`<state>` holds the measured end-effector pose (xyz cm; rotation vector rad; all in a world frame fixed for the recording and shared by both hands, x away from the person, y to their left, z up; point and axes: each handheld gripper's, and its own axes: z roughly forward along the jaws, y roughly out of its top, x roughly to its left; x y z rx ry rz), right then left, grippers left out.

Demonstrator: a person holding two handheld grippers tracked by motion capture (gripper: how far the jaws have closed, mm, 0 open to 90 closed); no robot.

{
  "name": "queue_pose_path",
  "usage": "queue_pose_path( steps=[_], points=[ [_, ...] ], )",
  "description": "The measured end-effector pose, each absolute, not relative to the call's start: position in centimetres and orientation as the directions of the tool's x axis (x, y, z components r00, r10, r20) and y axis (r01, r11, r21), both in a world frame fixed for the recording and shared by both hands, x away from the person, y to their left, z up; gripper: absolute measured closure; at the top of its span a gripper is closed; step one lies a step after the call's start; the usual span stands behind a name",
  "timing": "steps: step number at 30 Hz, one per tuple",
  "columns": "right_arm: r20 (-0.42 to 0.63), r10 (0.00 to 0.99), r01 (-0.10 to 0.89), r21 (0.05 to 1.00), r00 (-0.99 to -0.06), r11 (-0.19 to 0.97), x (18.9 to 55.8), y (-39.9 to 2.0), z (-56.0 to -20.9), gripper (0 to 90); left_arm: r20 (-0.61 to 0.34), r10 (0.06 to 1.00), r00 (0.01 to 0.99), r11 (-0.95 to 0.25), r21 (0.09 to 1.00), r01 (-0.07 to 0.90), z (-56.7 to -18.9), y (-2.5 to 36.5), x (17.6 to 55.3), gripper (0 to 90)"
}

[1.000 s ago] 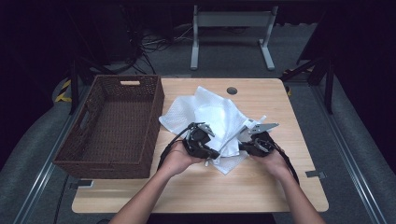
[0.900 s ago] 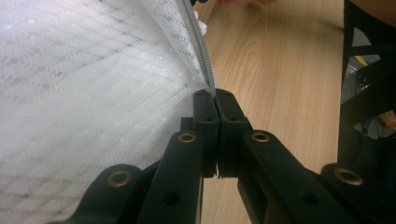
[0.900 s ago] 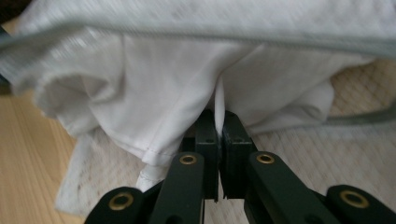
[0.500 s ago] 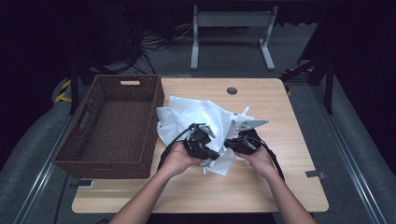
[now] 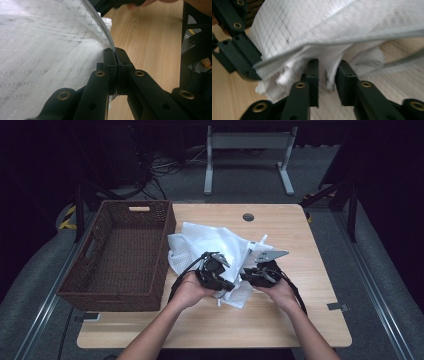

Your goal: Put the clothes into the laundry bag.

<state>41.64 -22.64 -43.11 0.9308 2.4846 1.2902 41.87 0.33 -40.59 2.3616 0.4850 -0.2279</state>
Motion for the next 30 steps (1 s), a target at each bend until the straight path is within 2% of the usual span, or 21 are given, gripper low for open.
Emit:
queue_pose_path(
  steps=[2,5,14,18,26,30],
  points=[
    [0.097,0.630,0.449,0.784,-0.770,0.428,41.3,-24.0,-42.8,63.7,-0.292,0.281,0.914,-0.682,0.609,0.405,-40.6,0.3,41.9,88.9],
    [0.087,0.651,0.471,0.763,-0.754,0.443,40.8,-25.4,-42.8,63.4,-0.288,0.282,0.915,-0.686,0.606,0.402,-40.6,0.3,41.9,88.9],
    [0.012,0.598,0.452,0.667,-0.801,0.592,40.4,-24.1,-44.8,83.7,-0.283,0.281,0.917,-0.689,0.605,0.399,-40.6,0.3,42.0,88.9],
    [-0.034,0.581,0.429,0.640,-0.813,0.638,40.3,-23.6,-45.3,89.0,-0.287,0.288,0.914,-0.687,0.603,0.406,-40.7,0.4,42.1,88.9],
    [-0.073,0.554,0.401,0.613,-0.829,0.681,39.4,-22.7,-45.2,90.0,-0.276,0.305,0.911,-0.691,0.595,0.412,-41.0,0.3,42.8,88.9],
    [-0.048,0.526,0.391,0.612,-0.849,0.687,38.4,-22.2,-45.2,90.0,-0.266,0.319,0.910,-0.691,0.592,0.415,-41.1,0.1,43.5,88.9]
  ],
)
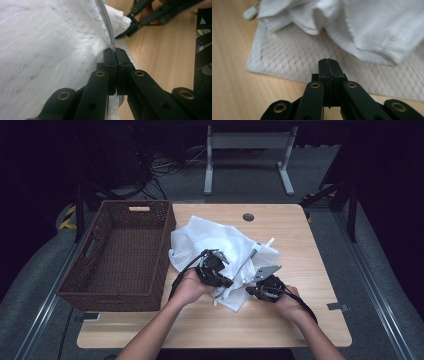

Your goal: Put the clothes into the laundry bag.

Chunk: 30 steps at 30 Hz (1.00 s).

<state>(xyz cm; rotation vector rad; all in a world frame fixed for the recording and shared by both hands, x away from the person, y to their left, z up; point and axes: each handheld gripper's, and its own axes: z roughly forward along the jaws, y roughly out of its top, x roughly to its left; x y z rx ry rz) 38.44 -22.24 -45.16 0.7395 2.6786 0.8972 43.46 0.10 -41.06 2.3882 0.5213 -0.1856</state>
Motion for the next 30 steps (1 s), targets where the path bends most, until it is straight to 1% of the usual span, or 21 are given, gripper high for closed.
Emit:
queue_pose_path(
  steps=[1,6,9,10,12,14,16,20,23,26,30],
  points=[
    [-0.048,0.526,0.391,0.612,-0.849,0.687,38.4,-22.2,-45.2,90.0,-0.266,0.319,0.910,-0.691,0.592,0.415,-41.1,0.1,43.5,88.9],
    [-0.024,0.459,0.353,0.603,-0.888,0.715,37.0,-20.7,-45.2,90.0,-0.233,0.332,0.914,-0.694,0.596,0.404,-40.8,-0.6,44.5,88.9],
    [-0.024,0.445,0.343,0.602,-0.895,0.721,36.7,-20.0,-45.2,90.0,-0.229,0.340,0.912,-0.684,0.605,0.407,-40.8,-0.7,44.6,88.2],
    [-0.024,0.446,0.343,0.603,-0.895,0.720,36.7,-20.0,-45.2,90.0,-0.231,0.346,0.909,-0.676,0.611,0.412,-40.7,-0.6,44.5,86.4],
    [-0.007,0.448,0.352,0.609,-0.894,0.711,36.8,-20.1,-45.2,90.0,-0.234,0.354,0.906,-0.661,0.622,0.419,-40.5,-0.1,44.1,77.7],
    [-0.003,0.449,0.352,0.616,-0.893,0.705,36.9,-20.2,-45.1,90.0,-0.228,0.360,0.905,-0.652,0.633,0.418,-40.1,0.4,43.5,71.3],
    [0.008,0.453,0.356,0.632,-0.891,0.688,36.9,-20.4,-44.8,90.0,-0.218,0.354,0.910,-0.651,0.641,0.407,-39.5,1.1,42.6,67.5],
    [0.022,0.462,0.360,0.660,-0.887,0.659,36.7,-20.6,-44.1,88.2,-0.219,0.355,0.909,-0.629,0.662,0.406,-39.0,2.6,40.6,66.5],
    [0.024,0.465,0.359,0.671,-0.885,0.649,36.7,-20.6,-43.8,85.9,-0.230,0.353,0.907,-0.632,0.656,0.413,-39.3,3.1,39.7,66.9],
    [0.026,0.469,0.360,0.678,-0.883,0.641,36.7,-20.6,-43.6,82.9,-0.231,0.347,0.909,-0.651,0.638,0.411,-40.9,3.4,38.4,66.7],
    [0.027,0.470,0.360,0.681,-0.882,0.638,36.8,-20.6,-43.6,79.8,-0.216,0.345,0.913,-0.694,0.597,0.403,-42.8,3.0,37.9,63.5]
  ],
)
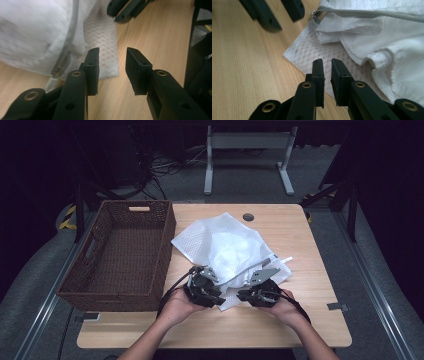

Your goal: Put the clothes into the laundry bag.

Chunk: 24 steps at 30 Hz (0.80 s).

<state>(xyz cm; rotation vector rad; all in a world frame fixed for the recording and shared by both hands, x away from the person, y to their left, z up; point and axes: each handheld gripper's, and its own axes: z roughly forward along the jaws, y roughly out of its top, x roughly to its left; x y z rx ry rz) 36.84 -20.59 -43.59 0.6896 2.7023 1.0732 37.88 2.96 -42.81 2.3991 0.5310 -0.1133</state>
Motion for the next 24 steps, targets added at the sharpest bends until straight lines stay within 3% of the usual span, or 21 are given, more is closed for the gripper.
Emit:
queue_pose_path(
  steps=[11,15,17,24],
  points=[
    [0.029,0.482,0.363,0.700,-0.876,0.616,36.9,-20.7,-43.4,68.6,-0.124,0.309,0.943,-0.782,0.531,0.326,-44.8,1.0,37.1,57.1],
    [0.028,0.483,0.355,0.717,-0.875,0.600,36.8,-20.5,-43.1,63.6,-0.080,0.319,0.944,-0.790,0.528,0.311,-44.8,1.0,37.1,67.3],
    [0.022,0.486,0.346,0.730,-0.874,0.590,36.9,-19.7,-42.8,57.1,-0.052,0.337,0.940,-0.781,0.542,0.310,-45.0,1.2,37.2,81.6],
    [-0.004,0.525,0.359,0.724,-0.851,0.589,37.9,-17.7,-43.2,51.2,-0.088,0.341,0.936,-0.768,0.548,0.332,-45.1,1.4,37.6,87.0]
  ],
)
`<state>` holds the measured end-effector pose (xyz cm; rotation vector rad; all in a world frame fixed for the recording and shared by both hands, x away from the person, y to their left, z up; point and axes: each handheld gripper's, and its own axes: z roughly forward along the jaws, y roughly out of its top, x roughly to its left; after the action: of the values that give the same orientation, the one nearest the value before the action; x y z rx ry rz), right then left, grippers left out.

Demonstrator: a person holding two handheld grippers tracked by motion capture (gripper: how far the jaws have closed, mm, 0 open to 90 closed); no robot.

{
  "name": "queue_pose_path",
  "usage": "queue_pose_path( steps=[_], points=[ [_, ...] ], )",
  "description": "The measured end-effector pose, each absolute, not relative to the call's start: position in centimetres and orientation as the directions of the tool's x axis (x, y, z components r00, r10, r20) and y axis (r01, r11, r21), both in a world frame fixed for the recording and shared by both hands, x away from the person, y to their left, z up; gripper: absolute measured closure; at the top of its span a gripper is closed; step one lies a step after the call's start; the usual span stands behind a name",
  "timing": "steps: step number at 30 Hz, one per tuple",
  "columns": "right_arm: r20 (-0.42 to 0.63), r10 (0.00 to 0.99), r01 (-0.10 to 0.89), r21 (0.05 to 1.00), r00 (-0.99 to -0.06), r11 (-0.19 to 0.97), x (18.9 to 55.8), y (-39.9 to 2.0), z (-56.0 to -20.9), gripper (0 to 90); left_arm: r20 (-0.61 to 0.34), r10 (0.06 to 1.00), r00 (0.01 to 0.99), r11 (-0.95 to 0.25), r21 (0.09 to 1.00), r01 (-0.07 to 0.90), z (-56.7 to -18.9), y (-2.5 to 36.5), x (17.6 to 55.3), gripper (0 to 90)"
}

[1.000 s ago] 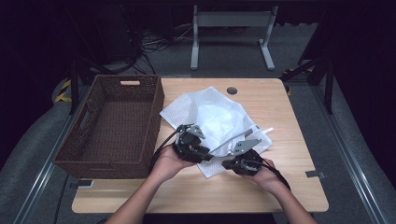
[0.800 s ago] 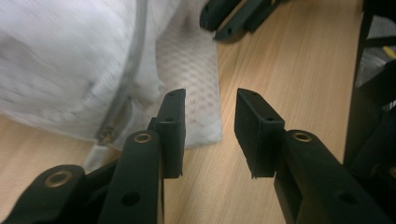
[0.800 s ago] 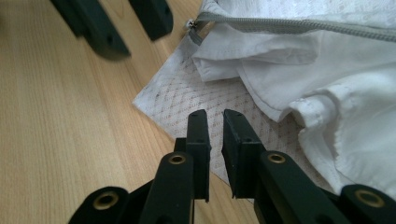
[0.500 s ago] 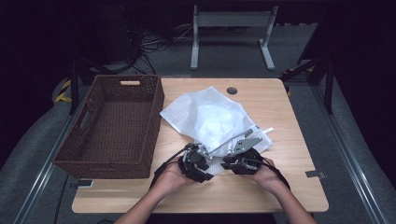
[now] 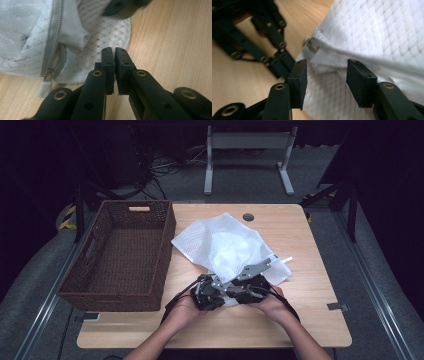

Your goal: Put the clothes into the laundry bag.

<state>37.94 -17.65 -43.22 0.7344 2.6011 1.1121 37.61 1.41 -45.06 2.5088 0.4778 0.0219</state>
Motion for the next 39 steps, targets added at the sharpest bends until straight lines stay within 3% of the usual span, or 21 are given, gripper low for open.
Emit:
queue_pose_path(
  steps=[3,6,13,18,25,34,39],
  points=[
    [-0.003,0.555,0.391,0.708,-0.832,0.589,38.9,-16.4,-44.1,43.7,-0.107,0.344,0.933,-0.762,0.549,0.343,-45.1,1.5,37.7,87.2],
    [-0.051,0.579,0.394,0.684,-0.814,0.614,39.1,-15.3,-44.9,44.5,-0.110,0.346,0.932,-0.758,0.552,0.347,-45.1,1.5,37.7,87.2],
    [-0.082,0.615,0.400,0.691,-0.785,0.603,39.9,-15.2,-45.3,81.2,-0.118,0.347,0.930,-0.756,0.552,0.352,-45.1,1.6,37.8,87.2],
    [-0.087,0.618,0.393,0.701,-0.781,0.595,40.2,-15.6,-45.4,85.4,-0.119,0.345,0.931,-0.756,0.553,0.350,-45.2,1.6,37.9,87.3],
    [-0.127,0.681,0.404,0.722,-0.721,0.562,42.2,-15.8,-45.5,85.8,-0.129,0.338,0.932,-0.759,0.548,0.350,-45.1,1.6,37.9,87.6],
    [-0.083,0.739,0.446,0.750,-0.669,0.488,44.7,-16.4,-45.9,84.6,-0.135,0.337,0.932,-0.757,0.549,0.353,-45.2,1.6,37.8,87.6],
    [-0.046,0.696,0.445,0.739,-0.716,0.507,43.1,-17.3,-44.8,64.8,-0.155,0.338,0.928,-0.751,0.551,0.365,-45.2,1.7,38.0,87.5]
  ],
)
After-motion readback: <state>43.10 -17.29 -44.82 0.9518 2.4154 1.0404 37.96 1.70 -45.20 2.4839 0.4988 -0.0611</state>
